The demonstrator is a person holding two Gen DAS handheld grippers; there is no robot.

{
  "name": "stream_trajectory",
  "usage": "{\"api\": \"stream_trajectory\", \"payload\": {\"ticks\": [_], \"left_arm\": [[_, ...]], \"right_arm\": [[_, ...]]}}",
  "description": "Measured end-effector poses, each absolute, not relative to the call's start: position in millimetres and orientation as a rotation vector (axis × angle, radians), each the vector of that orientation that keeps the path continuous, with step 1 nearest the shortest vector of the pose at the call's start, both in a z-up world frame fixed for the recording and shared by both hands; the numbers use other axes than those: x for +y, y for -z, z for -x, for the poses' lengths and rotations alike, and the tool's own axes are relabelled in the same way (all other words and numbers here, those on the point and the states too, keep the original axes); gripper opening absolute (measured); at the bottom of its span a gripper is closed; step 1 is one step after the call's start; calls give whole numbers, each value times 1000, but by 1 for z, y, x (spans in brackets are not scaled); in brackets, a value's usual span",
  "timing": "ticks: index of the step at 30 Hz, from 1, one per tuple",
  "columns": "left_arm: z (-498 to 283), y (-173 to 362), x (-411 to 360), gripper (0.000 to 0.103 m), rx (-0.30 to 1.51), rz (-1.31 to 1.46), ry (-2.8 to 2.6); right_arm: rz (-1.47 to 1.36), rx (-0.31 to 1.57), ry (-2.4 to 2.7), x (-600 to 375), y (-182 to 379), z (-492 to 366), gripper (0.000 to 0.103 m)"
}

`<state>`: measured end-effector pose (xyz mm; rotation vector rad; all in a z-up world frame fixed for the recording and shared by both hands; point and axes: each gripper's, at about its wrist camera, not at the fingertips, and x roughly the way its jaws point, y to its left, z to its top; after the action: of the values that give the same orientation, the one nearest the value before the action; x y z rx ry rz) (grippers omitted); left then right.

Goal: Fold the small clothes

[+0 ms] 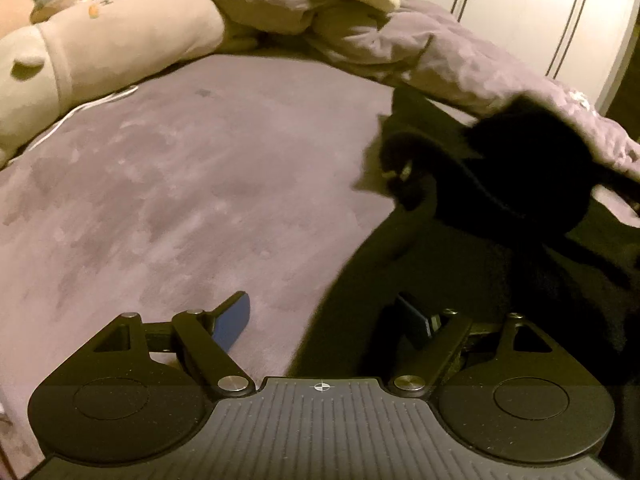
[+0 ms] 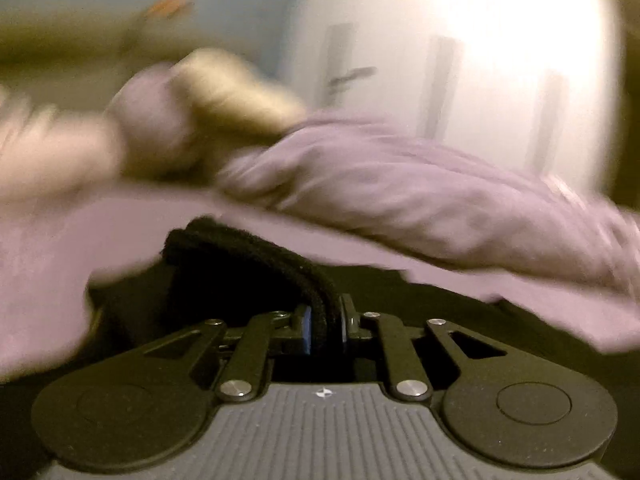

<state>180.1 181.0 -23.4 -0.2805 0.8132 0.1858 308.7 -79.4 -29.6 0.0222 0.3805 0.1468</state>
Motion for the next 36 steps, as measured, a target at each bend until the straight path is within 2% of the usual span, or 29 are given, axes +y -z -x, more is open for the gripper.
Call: {"api": "stream_trajectory", "payload": {"ticks": [3,9,10,13,20,21,22,24,25,26,27,28,34,36], "left_arm": [[-184,27,180,85,832,285,-191],[-194,20,165,84,822,244,-169],[-197,18,161,84,813,227,-162],[-210,13,150,84,788,178,-146],[-258,10,138,84,768,159,-109],[-266,12,136,84,774,150,-107],[-274,15,133,84,778,130,-111],[-289,20,129,83,786,87,-120],[-296,22,129,77,794,78,-132],[-302,24,130,75,793,77,-140],[-307,26,132,73,794,79,-148],[-313,27,135,63,802,80,-168],[-323,28,147,54,809,169,-192],[-320,30,143,53,799,157,-198]], "right_arm": [[-253,402,-62,-143,36,-303,15],[-386,539,-32,-197,71,-301,27],[-422,532,-46,-203,72,-301,31],[-489,548,-69,-211,77,-316,56],[-901,575,-66,-250,98,-332,61],[-909,584,-61,-251,101,-335,61],[-890,598,-53,-250,102,-339,56],[-828,623,-42,-246,99,-348,39],[-795,629,-35,-245,96,-352,20],[-770,625,-28,-246,92,-356,14],[-754,617,-24,-246,88,-359,12],[-725,599,-18,-246,81,-360,11],[-432,441,-7,-246,34,-360,11],[-353,408,10,-249,28,-360,11]]}}
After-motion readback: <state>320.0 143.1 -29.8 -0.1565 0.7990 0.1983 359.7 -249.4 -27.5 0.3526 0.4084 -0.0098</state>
